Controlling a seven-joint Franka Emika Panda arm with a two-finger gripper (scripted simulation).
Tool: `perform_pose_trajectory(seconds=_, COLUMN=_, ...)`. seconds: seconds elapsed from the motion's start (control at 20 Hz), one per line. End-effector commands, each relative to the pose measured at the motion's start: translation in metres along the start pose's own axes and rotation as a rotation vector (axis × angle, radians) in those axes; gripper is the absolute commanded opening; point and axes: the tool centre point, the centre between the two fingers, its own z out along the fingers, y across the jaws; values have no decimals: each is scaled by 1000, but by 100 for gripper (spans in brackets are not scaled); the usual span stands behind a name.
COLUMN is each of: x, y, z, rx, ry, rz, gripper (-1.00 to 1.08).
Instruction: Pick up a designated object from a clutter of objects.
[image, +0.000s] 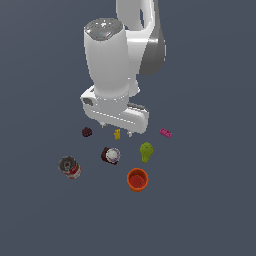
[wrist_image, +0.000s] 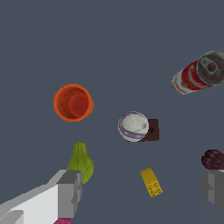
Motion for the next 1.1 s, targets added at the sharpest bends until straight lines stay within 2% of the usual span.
perform_pose_trajectory(seconds=0.0, x=4, y=3, z=18, rx=-3, ry=-4, rz=74, gripper=100)
perform_pose_trajectory(seconds=0.55, x=16, y=16, z=87, rx=-21, ry=-16, rz=353, gripper=100)
perform_pose_trajectory(seconds=1.05, x=18, y=22, z=113, rx=-30, ry=-17, rz=457, gripper=100)
